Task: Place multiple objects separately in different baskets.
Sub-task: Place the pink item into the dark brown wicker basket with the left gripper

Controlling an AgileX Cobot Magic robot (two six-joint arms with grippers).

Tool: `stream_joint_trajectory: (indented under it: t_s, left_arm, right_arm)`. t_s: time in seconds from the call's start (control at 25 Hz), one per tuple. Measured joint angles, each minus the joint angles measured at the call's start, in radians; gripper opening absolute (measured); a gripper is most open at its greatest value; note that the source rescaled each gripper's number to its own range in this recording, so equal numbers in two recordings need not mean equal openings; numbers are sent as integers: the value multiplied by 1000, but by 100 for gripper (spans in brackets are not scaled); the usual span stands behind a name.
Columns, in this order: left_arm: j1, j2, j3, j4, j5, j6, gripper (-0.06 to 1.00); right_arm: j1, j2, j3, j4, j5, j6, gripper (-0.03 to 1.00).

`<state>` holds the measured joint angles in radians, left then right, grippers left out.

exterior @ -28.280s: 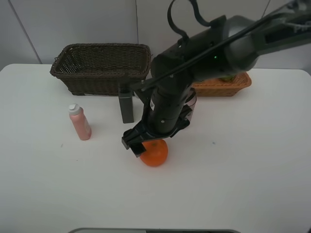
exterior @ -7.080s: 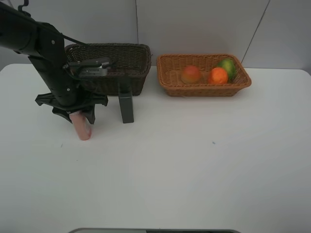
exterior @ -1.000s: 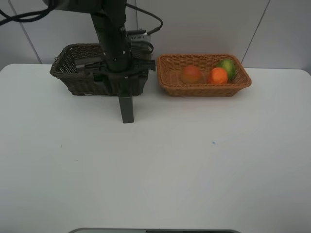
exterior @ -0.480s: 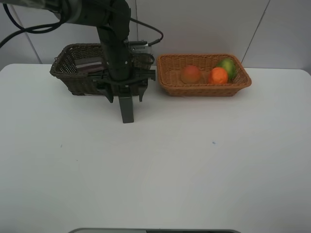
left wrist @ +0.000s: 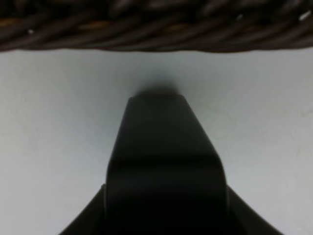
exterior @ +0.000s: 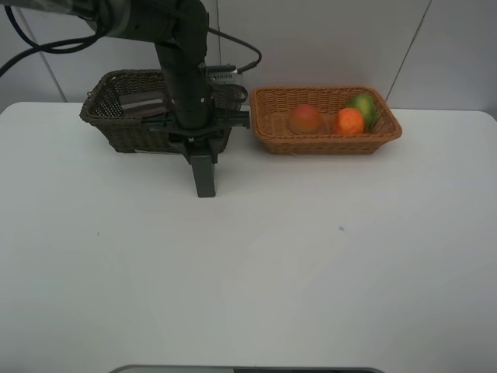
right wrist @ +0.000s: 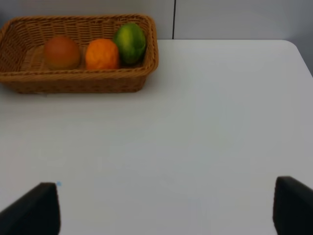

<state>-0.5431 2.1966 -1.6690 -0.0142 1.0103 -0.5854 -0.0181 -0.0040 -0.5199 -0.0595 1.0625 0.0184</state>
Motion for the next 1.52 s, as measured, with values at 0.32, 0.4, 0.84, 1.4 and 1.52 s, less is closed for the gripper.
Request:
stream_joint_trajectory:
  t_s: [0.32, 0.4, 0.84, 1.4, 1.52]
  left_arm:
    - [0, 0, 0, 0, 0, 0, 13]
    - [0, 0, -1, -1, 7, 0, 13]
    - [6, -186, -8, 22, 99, 68, 13]
    - [124, -272, -130, 93, -68, 254, 13]
    - [140, -239, -131, 97, -169, 281, 13]
  right_arm:
    - [0, 0, 0, 0, 0, 0, 90]
    - [0, 0, 0, 0, 0, 0, 90]
    - [0, 0, 0, 0, 0, 0, 90]
    - [0, 0, 0, 0, 0, 0, 90]
    - [0, 0, 0, 0, 0, 0, 90]
